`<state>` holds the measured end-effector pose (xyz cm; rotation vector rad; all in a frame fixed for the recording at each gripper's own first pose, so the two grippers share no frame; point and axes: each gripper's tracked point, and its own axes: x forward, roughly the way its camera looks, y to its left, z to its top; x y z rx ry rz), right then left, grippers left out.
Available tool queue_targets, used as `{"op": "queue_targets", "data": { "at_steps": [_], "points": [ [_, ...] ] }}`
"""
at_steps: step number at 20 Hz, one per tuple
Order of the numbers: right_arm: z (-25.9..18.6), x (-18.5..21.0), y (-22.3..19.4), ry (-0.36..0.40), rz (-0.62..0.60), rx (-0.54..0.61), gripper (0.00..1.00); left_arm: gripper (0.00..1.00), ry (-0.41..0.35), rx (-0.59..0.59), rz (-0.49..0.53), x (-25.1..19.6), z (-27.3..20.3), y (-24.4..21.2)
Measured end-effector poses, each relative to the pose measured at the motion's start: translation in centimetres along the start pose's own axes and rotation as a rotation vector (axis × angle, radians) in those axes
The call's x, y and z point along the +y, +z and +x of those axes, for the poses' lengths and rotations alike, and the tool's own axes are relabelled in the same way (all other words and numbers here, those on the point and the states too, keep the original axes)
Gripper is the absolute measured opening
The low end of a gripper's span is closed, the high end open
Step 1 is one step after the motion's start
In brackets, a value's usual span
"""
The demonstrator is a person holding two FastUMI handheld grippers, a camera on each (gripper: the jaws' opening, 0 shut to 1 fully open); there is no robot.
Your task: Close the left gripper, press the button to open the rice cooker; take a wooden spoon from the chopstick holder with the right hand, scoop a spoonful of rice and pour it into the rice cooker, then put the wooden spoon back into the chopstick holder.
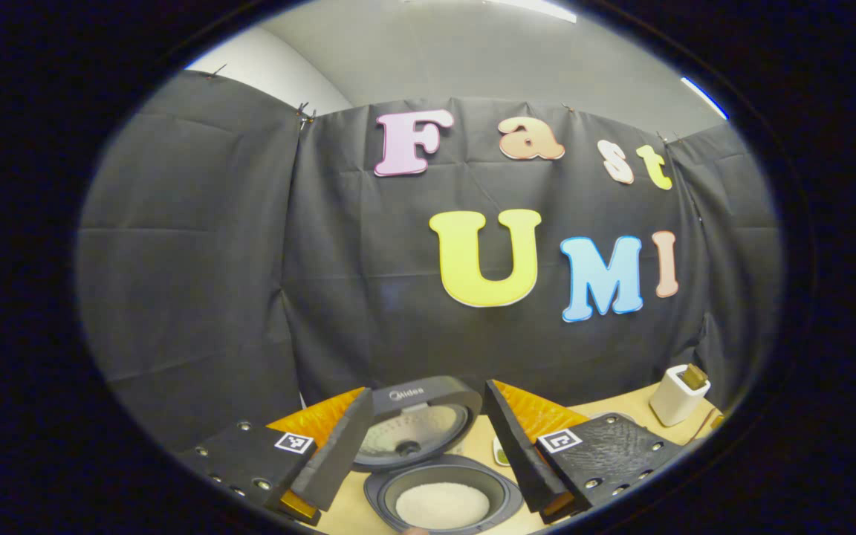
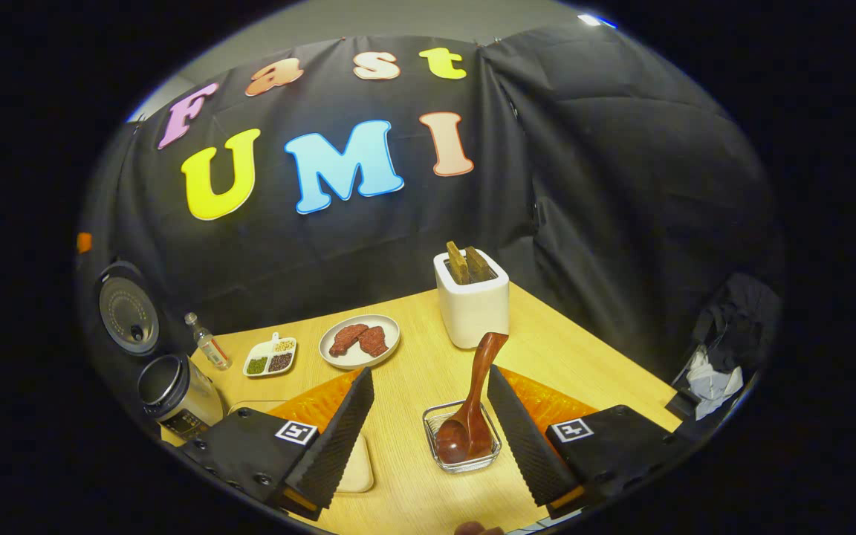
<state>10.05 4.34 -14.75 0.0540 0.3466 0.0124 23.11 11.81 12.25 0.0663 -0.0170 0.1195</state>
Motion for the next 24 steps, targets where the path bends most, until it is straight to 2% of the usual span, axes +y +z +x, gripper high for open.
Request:
{"op": "queue_targets", "data": {
  "at_steps": [2,6,8,9,11,13,15,16,18,24],
  "points": [
    [-2.0,1.3,0.5,0.021,-0.023,-0.023,0.98,0.95,0.003,0.020,-0.023,0.8,3.1,-0.4],
    [-5.4,1.6,2.1,0.008,-0.109,-0.073,0.98,0.92,0.056,0.055,0.017,3.4,9.6,-3.1],
    [-6.7,1.8,3.0,0.006,-0.102,-0.093,0.98,0.95,0.053,0.104,-0.002,3.2,11.6,-5.0],
    [-7.0,1.7,3.5,0.003,-0.093,-0.097,0.98,0.94,0.065,0.129,-0.013,3.2,12.2,-6.0],
    [-7.3,1.3,4.3,-0.004,-0.075,-0.101,0.98,0.97,0.089,0.108,-0.053,3.6,12.7,-6.0],
    [-7.0,0.6,4.9,-0.019,-0.071,-0.104,0.98,0.96,0.125,0.112,-0.093,3.3,12.2,-6.3],
    [-6.3,0.4,5.0,-0.015,-0.073,-0.097,0.98,0.94,0.143,0.130,-0.088,2.8,11.5,-7.0],
    [-5.9,0.3,5.0,-0.007,-0.076,-0.098,0.98,0.99,0.149,0.141,-0.092,2.3,10.7,-7.2],
    [-4.6,0.0,4.9,0.004,-0.080,-0.094,0.98,0.97,0.150,0.169,-0.116,1.2,8.9,-8.0],
    [-0.9,0.5,4.3,0.111,-0.064,-0.067,0.98,0.97,0.172,0.307,-0.172,-3.2,2.2,-13.6]
  ]
}}
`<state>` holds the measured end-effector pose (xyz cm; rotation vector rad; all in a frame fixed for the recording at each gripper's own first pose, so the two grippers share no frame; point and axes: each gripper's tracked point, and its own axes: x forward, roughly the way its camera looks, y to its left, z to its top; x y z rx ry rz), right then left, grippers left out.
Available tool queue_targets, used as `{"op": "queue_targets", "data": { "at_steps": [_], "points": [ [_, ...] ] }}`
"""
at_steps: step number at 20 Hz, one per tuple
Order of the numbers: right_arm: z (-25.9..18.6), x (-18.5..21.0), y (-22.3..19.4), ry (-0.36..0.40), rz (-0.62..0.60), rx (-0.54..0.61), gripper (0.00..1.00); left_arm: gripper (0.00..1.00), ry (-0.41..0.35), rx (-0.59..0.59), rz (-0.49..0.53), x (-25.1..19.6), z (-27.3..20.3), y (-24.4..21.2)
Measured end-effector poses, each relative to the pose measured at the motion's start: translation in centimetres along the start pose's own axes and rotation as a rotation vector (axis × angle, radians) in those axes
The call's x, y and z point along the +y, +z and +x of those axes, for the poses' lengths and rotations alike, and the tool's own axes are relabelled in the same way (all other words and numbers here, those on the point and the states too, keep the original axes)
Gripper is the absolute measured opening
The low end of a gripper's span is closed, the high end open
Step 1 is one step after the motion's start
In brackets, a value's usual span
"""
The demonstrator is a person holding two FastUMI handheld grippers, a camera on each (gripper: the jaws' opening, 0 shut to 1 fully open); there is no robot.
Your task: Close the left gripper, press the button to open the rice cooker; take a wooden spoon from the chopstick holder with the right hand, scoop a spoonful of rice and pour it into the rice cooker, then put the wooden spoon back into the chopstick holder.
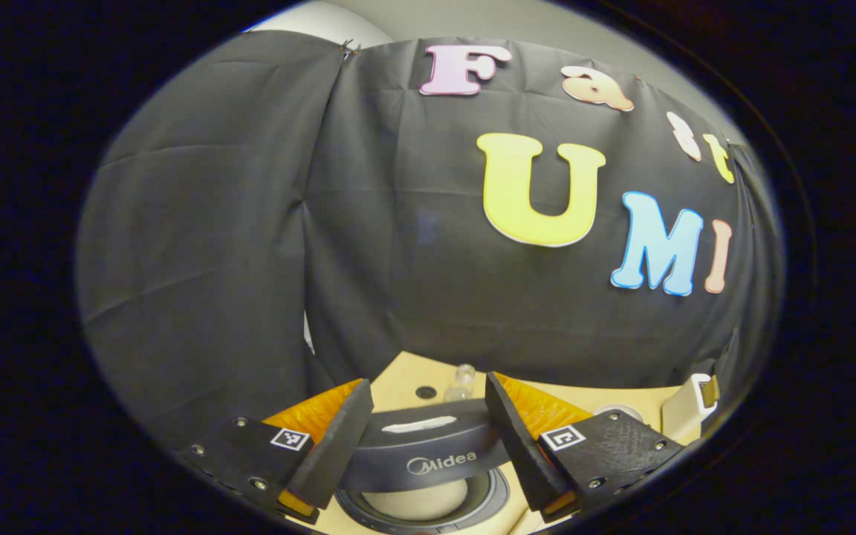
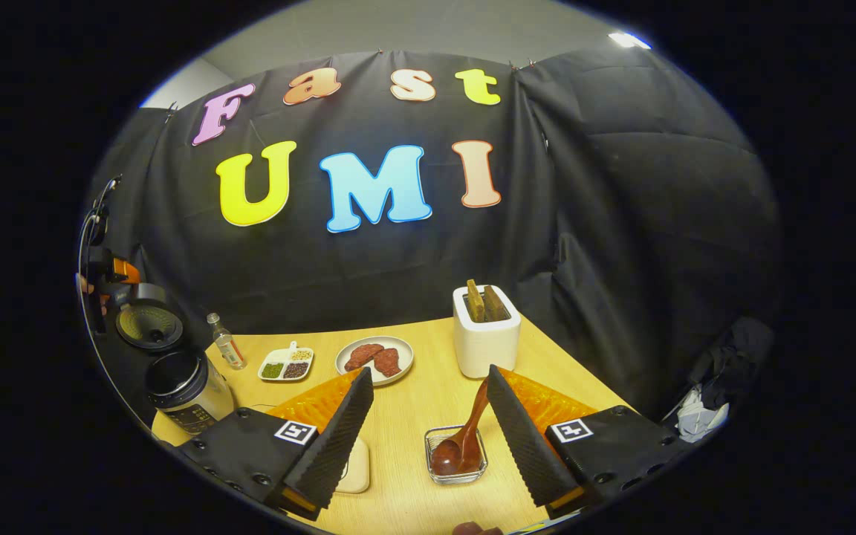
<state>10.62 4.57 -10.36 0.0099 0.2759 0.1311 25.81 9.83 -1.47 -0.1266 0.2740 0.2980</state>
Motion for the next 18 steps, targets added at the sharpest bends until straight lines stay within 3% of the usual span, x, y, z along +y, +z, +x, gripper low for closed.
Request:
{"op": "queue_targets", "data": {
  "at_steps": [6,11,18],
  "points": [
    [1.4,-0.2,-1.7,0.097,-0.038,0.074,0.98,0.99,0.045,0.123,0.014,-1.0,-2.9,-9.6],
    [1.9,-1.2,-1.5,0.120,-0.030,0.080,0.98,0.95,0.067,0.195,0.072,-1.2,-2.6,-16.1],
    [2.4,-3.1,-3.0,0.149,-0.029,0.121,0.98,0.96,0.091,0.168,0.095,-1.4,-2.5,-17.4]
  ]
}}
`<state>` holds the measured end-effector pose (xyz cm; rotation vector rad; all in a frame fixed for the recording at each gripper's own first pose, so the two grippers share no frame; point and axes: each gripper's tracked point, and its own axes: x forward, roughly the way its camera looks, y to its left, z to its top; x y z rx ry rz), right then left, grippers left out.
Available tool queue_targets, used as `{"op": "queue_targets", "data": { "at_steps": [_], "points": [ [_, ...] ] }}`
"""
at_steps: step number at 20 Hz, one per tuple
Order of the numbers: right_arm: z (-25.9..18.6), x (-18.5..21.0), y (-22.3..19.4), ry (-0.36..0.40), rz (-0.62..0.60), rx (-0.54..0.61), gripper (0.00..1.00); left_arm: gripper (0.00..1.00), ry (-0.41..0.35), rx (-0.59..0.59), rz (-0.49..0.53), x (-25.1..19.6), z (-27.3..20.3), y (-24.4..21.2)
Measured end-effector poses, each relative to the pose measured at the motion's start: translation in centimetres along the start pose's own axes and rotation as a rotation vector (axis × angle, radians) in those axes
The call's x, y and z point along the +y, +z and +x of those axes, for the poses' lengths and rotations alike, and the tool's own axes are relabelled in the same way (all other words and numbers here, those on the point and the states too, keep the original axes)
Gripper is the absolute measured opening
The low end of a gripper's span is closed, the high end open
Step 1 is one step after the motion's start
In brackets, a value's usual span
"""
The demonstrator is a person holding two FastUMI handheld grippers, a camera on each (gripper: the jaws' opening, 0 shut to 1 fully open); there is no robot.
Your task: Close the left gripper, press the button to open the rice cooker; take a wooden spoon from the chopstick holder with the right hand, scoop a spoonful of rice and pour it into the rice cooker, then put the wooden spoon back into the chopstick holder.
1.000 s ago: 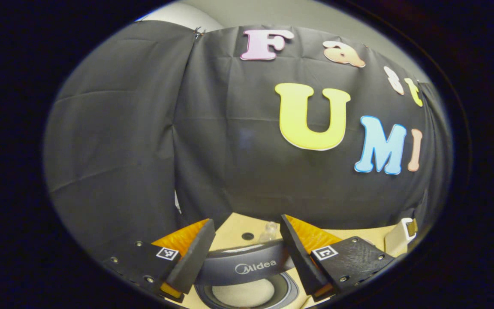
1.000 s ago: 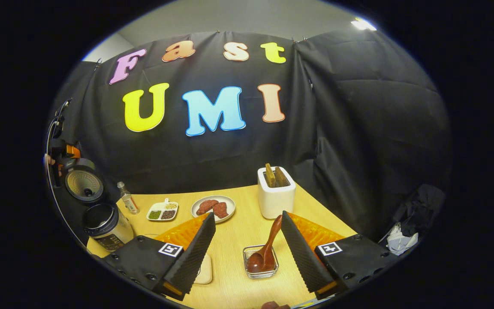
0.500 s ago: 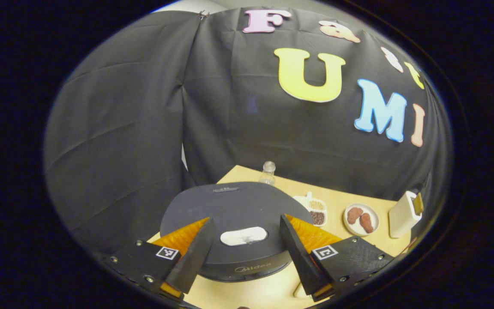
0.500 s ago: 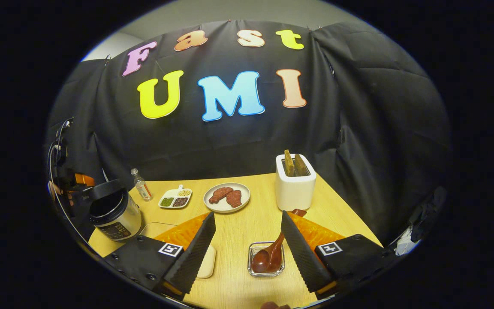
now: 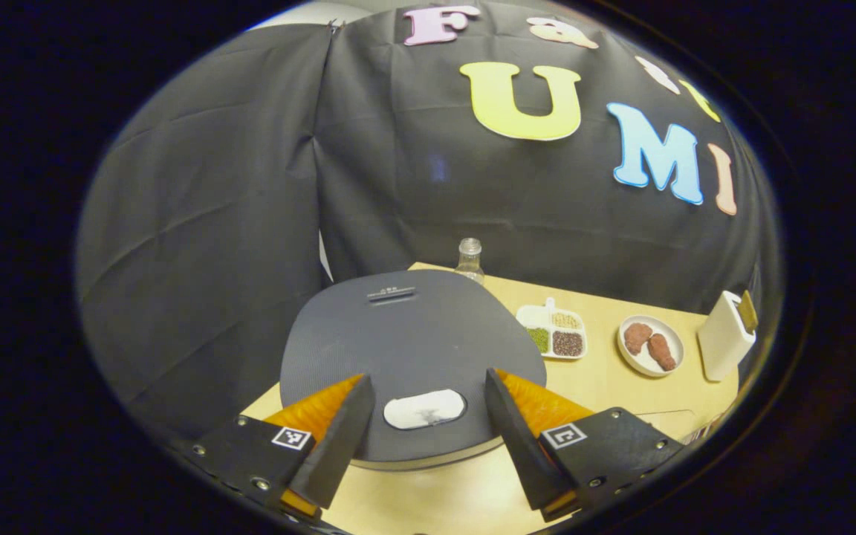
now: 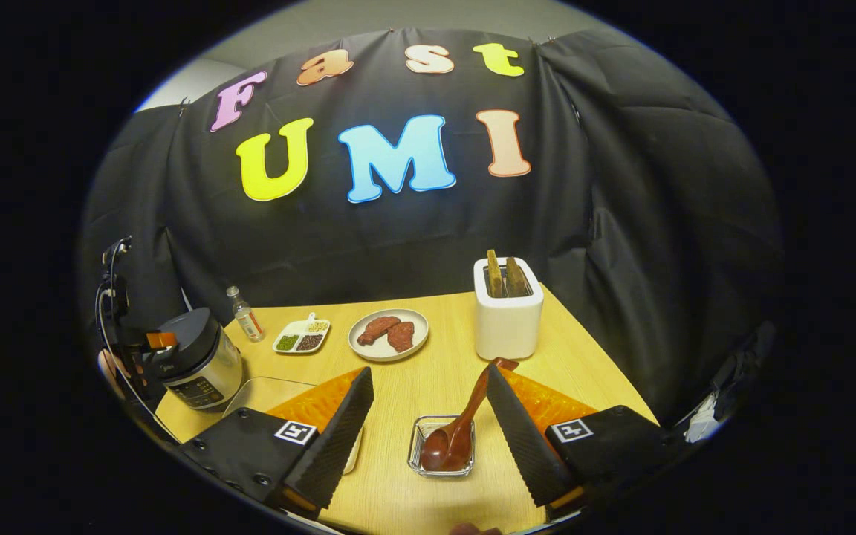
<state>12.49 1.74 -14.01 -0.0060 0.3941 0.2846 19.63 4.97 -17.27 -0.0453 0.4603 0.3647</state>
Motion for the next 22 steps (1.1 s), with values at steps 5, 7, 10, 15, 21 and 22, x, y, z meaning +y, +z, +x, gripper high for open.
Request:
{"op": "queue_targets", "data": {
  "at_steps": [5,7,10,15,21,22],
  "points": [
    [-0.7,-1.3,-1.6,0.046,0.005,0.021,0.98,0.99,0.005,0.036,-0.006,0.0,0.5,-0.5],
    [-1.0,-2.4,-2.3,0.058,0.009,0.028,0.98,0.97,0.002,0.030,-0.009,0.0,0.4,-0.5],
    [-1.6,-4.4,-2.9,0.069,0.014,0.035,0.98,0.98,0.000,0.058,0.005,-0.6,-0.8,-1.2],
    [-2.7,-8.3,-1.7,0.016,0.021,-0.008,0.98,0.92,-0.008,0.002,0.035,-2.1,-7.7,-0.1],
    [-6.4,-10.2,5.8,-0.110,0.036,-0.165,0.98,0.93,-0.185,-0.282,0.024,-3.8,-19.2,11.4],
    [-7.5,-10.4,7.3,-0.131,0.047,-0.199,0.98,0.94,-0.206,-0.325,0.023,-3.8,-21.1,12.7]
  ]
}}
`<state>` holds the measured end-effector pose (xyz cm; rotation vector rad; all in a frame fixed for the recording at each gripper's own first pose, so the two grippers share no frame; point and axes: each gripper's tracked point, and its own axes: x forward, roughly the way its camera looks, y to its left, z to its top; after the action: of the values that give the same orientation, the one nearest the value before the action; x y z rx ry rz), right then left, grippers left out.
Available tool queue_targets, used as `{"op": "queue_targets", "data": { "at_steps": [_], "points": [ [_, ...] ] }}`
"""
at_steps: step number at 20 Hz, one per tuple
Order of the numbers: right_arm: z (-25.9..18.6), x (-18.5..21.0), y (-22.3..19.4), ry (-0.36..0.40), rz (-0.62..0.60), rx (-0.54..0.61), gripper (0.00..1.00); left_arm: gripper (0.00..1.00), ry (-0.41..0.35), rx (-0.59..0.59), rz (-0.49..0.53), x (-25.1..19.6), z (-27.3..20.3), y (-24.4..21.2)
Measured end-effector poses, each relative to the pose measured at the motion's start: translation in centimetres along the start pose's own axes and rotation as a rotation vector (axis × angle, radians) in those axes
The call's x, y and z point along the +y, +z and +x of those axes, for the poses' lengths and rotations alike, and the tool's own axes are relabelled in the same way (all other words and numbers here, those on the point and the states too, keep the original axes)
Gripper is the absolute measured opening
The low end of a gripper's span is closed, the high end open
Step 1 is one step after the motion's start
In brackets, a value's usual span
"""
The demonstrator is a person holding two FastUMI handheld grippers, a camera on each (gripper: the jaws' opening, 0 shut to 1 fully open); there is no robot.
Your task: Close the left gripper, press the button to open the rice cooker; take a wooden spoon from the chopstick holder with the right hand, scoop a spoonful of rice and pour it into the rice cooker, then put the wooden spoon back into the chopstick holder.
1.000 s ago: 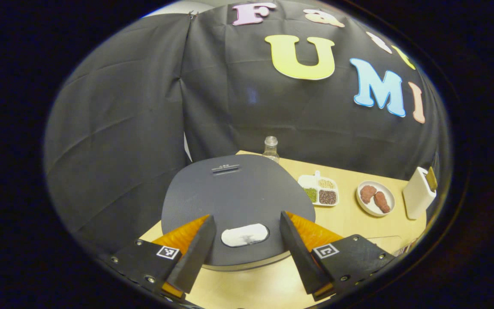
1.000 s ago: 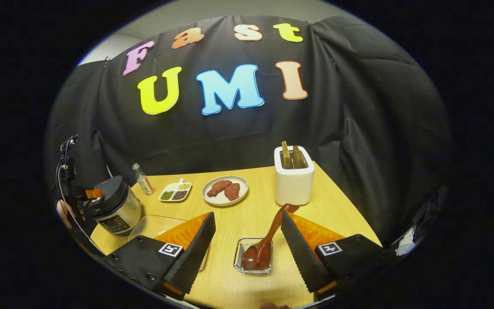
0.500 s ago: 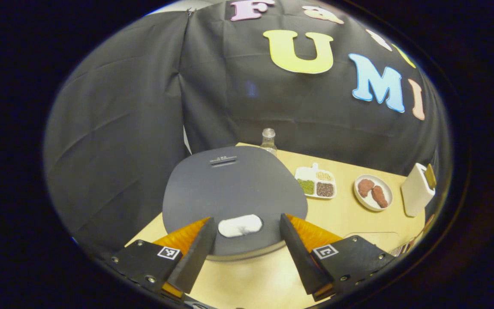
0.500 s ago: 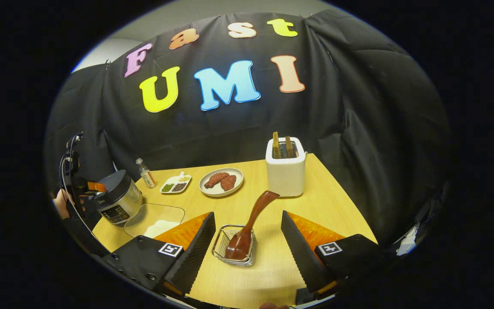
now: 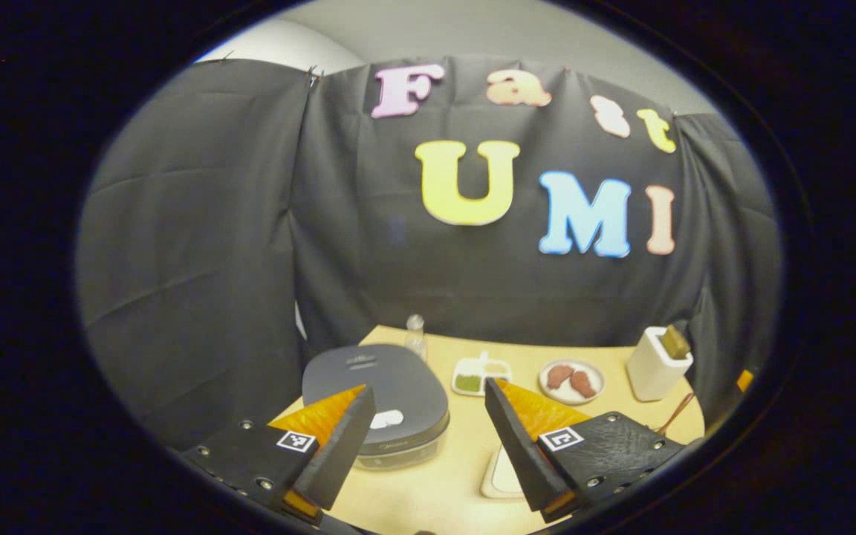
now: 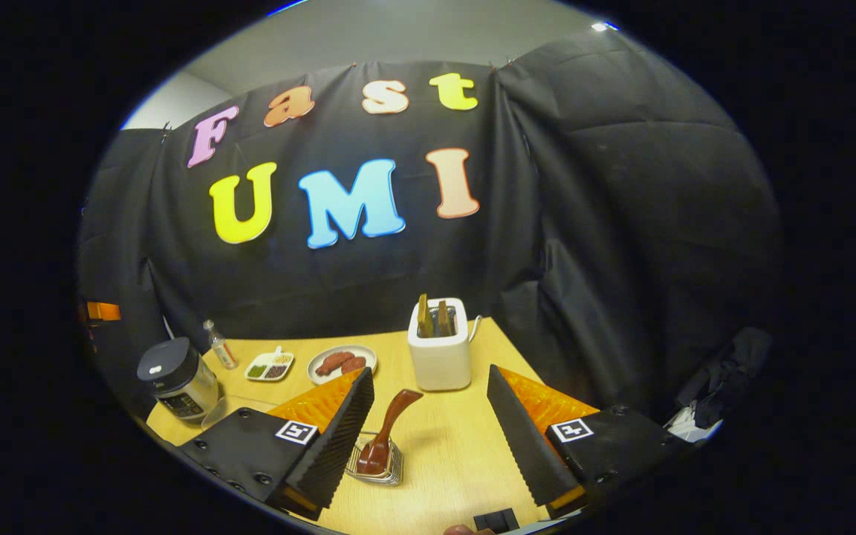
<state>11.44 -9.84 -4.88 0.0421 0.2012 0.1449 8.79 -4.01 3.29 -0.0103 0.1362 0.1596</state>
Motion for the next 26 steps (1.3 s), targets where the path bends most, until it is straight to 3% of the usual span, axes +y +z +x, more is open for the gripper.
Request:
{"op": "queue_targets", "data": {
  "at_steps": [5,8,12,17,26],
  "points": [
    [-4.2,-0.3,6.1,-0.060,-0.024,-0.134,0.98,0.93,-0.101,-0.153,-0.016,-1.0,-6.2,5.0],
    [-7.2,-0.2,7.9,-0.090,-0.026,-0.188,0.98,0.92,-0.125,-0.186,-0.002,-0.7,-8.9,4.7],
    [-9.9,0.2,6.5,-0.084,-0.045,-0.207,0.98,0.93,-0.164,-0.195,-0.085,-1.6,-10.5,2.1],
    [-10.7,0.6,5.5,-0.061,-0.045,-0.181,1.00,0.92,-0.144,-0.165,-0.022,-0.9,-12.6,-1.9],
    [-9.9,3.1,4.3,0.024,-0.071,-0.132,0.98,0.93,-0.118,-0.123,-0.046,-0.8,-12.6,-4.1]
  ]
}}
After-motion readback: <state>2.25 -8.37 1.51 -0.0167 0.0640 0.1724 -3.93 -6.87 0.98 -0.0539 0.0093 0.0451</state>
